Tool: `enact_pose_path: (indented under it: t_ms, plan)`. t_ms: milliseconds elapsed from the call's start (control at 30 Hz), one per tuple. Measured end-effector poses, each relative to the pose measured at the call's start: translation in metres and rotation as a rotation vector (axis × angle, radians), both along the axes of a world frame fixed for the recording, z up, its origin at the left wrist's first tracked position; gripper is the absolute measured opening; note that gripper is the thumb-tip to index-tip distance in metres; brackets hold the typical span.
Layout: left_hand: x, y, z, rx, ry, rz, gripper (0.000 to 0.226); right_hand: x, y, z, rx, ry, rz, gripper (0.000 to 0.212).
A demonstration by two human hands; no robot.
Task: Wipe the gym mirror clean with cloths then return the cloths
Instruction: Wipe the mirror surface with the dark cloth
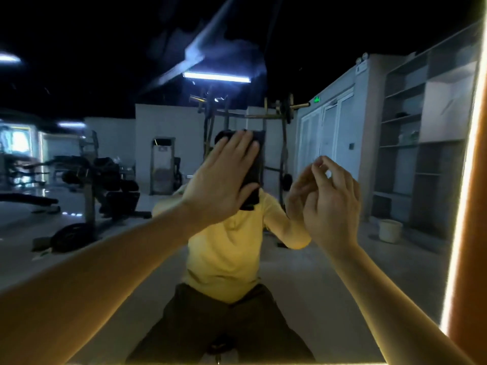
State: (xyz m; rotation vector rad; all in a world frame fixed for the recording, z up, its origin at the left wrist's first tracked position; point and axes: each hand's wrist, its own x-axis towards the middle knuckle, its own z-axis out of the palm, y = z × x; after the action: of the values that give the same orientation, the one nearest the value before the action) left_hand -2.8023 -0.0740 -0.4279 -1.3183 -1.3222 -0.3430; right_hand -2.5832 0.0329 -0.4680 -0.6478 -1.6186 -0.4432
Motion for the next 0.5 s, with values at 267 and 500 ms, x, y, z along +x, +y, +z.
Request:
enact_pose_path:
  t_ms: [267, 500]
  plan:
    - [-0.050, -0.050, 0.110, 0.359, -0.424, 0.118, 0.081, -0.023, 0.015, 0.082, -0.064, 0.060, -0.147, 0.066]
    - [0.079, 0.054, 0.125, 0.120, -0.066, -0.012, 0.075, -0.006, 0.023, 0.092, -0.032, 0.012, -0.162, 0.059]
